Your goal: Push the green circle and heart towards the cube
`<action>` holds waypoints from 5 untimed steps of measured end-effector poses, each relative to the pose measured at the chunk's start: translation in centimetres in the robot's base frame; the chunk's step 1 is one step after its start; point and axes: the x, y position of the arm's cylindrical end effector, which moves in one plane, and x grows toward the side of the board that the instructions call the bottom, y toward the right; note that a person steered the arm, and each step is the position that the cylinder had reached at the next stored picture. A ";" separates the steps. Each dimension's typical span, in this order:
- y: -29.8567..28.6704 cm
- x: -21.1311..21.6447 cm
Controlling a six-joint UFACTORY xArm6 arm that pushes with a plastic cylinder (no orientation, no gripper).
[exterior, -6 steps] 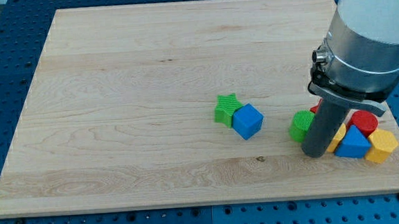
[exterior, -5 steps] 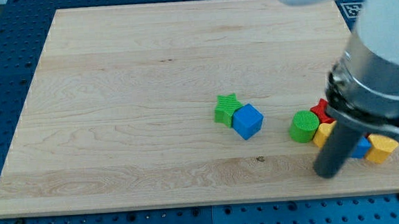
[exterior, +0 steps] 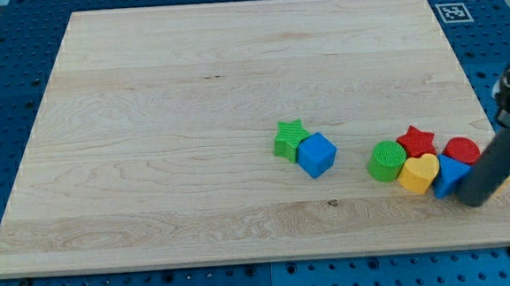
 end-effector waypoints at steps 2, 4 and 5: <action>-5.2 -2.8; -10.0 -5.0; -10.0 -5.8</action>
